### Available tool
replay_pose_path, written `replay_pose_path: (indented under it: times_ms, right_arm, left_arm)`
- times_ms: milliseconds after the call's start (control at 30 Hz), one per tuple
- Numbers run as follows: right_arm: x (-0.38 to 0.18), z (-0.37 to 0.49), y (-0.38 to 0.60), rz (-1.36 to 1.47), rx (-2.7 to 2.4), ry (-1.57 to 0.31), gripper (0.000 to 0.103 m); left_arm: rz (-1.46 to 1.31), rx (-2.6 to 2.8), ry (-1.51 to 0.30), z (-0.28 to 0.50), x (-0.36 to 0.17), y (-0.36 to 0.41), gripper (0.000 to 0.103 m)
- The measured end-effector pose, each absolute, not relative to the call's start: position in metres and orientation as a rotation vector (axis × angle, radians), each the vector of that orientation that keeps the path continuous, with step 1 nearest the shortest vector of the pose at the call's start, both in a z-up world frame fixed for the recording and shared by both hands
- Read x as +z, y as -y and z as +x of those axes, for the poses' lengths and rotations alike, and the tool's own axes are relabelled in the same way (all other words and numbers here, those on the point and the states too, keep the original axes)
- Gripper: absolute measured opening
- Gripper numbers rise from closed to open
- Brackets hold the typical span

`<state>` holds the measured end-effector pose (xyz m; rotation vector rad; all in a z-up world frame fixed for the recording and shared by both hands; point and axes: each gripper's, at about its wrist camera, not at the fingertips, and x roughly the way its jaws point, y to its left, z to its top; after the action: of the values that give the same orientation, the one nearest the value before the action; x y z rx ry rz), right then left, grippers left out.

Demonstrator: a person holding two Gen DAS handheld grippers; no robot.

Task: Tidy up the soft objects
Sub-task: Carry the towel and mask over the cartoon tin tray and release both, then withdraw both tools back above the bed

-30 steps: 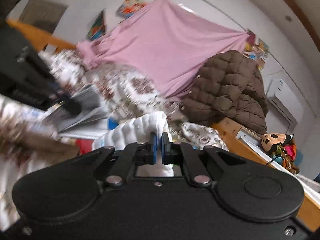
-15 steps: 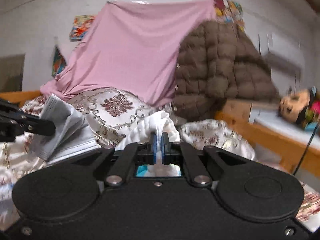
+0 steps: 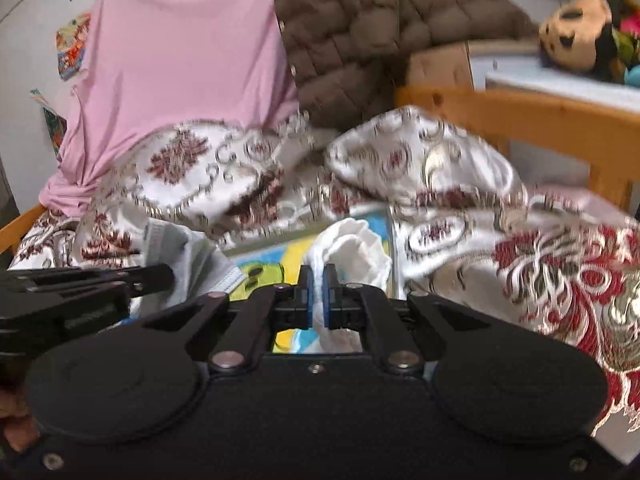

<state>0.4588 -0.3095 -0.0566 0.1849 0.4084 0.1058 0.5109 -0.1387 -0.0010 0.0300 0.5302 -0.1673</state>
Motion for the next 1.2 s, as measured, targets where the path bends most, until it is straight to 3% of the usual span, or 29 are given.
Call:
replay_pose_path:
  times_ms: [167, 300, 367, 467, 500, 667, 733, 933, 1100, 1200]
  right_arm:
    - [-0.067, 0.462, 0.316, 0.187, 0.125, -0.476, 0.001]
    - [-0.068, 0.449, 0.317, 0.192, 0.138, -0.501, 0.007]
    - [-0.066, 0.439, 0.319, 0.194, 0.136, -0.496, 0.016]
    - [-0.059, 0.42, 0.321, 0.197, 0.138, -0.474, 0.027]
    - [-0.055, 0.411, 0.322, 0.197, 0.136, -0.464, 0.036]
    - [-0.038, 0.377, 0.323, 0.194, 0.134, -0.405, 0.052]
    - [-0.033, 0.367, 0.322, 0.188, 0.136, -0.381, 0.067]
    - [-0.011, 0.31, 0.311, 0.136, 0.123, -0.292, 0.098]
    - [0.001, 0.26, 0.302, 0.166, 0.107, -0.235, 0.102]
    - [0.004, 0.228, 0.295, 0.181, 0.103, -0.204, 0.102]
  left_arm:
    - [-0.019, -0.152, -0.653, 0.517, -0.026, 0.139, 0.001]
    - [-0.053, -0.149, -0.696, 0.513, -0.034, 0.134, 0.012]
    - [-0.058, -0.14, -0.688, 0.508, -0.031, 0.13, 0.017]
    - [-0.072, -0.138, -0.663, 0.497, -0.023, 0.126, 0.036]
    - [-0.073, -0.136, -0.649, 0.491, -0.019, 0.125, 0.041]
    - [-0.06, -0.142, -0.583, 0.46, 0.001, 0.121, 0.054]
    - [-0.058, -0.138, -0.543, 0.443, 0.011, 0.118, 0.066]
    - [-0.049, -0.123, -0.411, 0.382, 0.039, 0.108, 0.086]
    - [-0.04, -0.094, -0.336, 0.33, 0.054, 0.098, 0.102]
    - [-0.04, -0.082, -0.332, 0.304, 0.058, 0.091, 0.102]
